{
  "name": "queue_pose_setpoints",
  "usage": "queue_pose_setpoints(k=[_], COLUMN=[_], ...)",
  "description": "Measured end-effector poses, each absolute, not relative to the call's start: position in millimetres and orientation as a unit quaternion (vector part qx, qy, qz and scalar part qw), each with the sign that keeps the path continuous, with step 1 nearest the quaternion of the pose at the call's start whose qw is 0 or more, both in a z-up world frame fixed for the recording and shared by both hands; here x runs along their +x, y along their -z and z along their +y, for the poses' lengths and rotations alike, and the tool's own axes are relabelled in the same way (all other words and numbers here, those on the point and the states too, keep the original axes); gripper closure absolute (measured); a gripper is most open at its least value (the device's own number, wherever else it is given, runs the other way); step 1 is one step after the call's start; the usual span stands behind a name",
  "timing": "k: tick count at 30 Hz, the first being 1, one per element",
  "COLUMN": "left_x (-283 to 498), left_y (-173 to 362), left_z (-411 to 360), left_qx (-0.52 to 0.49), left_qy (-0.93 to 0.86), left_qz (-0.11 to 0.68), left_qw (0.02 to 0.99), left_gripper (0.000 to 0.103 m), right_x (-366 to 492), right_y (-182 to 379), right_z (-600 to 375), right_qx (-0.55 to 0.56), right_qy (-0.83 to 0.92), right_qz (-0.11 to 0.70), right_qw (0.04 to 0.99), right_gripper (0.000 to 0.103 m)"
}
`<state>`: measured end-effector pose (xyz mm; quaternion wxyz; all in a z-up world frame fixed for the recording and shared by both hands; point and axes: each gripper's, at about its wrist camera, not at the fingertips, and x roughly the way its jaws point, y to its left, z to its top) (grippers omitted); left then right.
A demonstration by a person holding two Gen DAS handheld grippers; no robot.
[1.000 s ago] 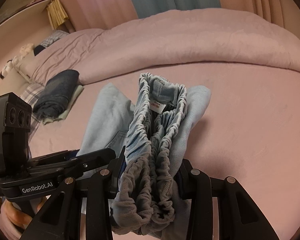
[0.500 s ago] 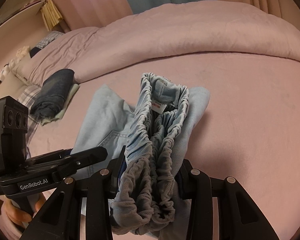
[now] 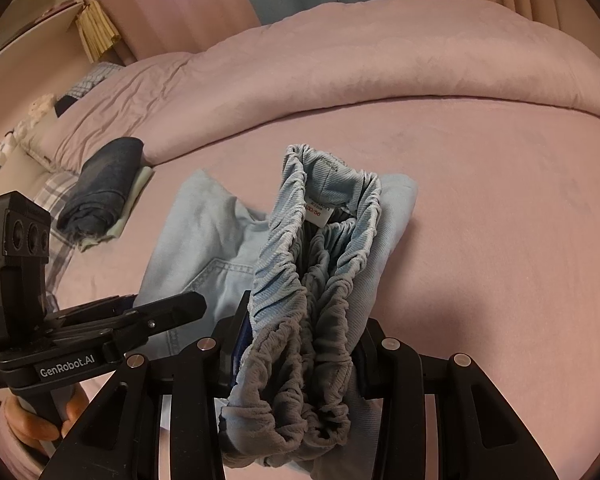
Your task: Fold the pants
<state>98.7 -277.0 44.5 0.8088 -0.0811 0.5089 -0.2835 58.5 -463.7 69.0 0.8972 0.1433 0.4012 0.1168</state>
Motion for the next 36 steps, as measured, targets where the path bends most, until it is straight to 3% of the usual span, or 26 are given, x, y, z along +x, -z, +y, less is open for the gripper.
queue_pose_setpoints(k=[36], left_x=[101.3], left_y=[-38.0], left_z=[-282.8], left_qx=[-0.052], left_qy=[0.257], left_qz=[0.522], left_qw=[0.811], left_gripper=[0.067], right_x=[56.9], right_y=[-62.6], right_z=[-468.1], right_qx=[0.146], right_qy=[-0.106], right_qz=[0.412], right_qw=[0.893], right_gripper=[0.062])
